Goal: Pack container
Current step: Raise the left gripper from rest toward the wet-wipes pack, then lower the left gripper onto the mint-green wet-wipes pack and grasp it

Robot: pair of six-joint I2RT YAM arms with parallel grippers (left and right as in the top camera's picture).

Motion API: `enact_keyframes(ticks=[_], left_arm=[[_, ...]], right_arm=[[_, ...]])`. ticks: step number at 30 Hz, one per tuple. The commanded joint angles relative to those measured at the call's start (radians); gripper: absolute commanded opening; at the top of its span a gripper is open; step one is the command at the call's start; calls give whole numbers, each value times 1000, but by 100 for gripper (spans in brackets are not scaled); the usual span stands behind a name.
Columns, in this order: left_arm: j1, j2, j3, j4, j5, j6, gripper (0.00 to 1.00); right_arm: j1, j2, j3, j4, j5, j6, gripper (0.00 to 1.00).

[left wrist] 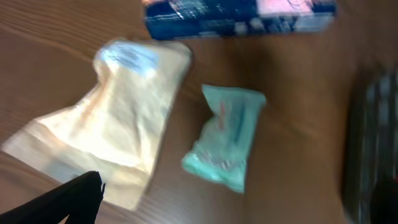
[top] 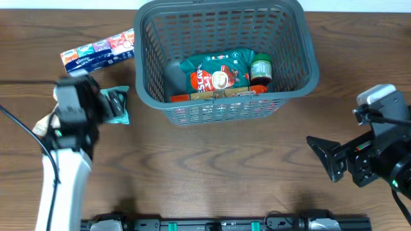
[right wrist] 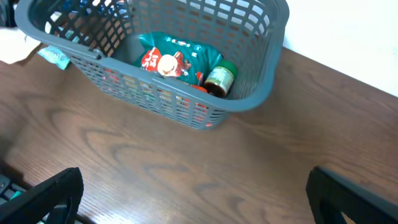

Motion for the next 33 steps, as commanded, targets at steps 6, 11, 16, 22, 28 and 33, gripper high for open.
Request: enact_keyframes(ticks=[6,11,16,22,28,33], left_arm=[[217,158,211,-14,265,18,99],[245,244,276,-30,302,18,99],[244,373,393,-127,301,19,98],[243,484,472,-184,301,27,99],[245,494,472,-163,304,-34,99],[240,494,468,-207,304,73,99]], right_arm=[[6,-2,0,-2,3,10,99],[6,-2,0,-2,3,10,99],[6,-2,0,-2,3,10,99],[6,-2,0,-2,3,10,99],[6,-2,0,-2,3,10,99],[6,-2,0,-2,3,10,99]])
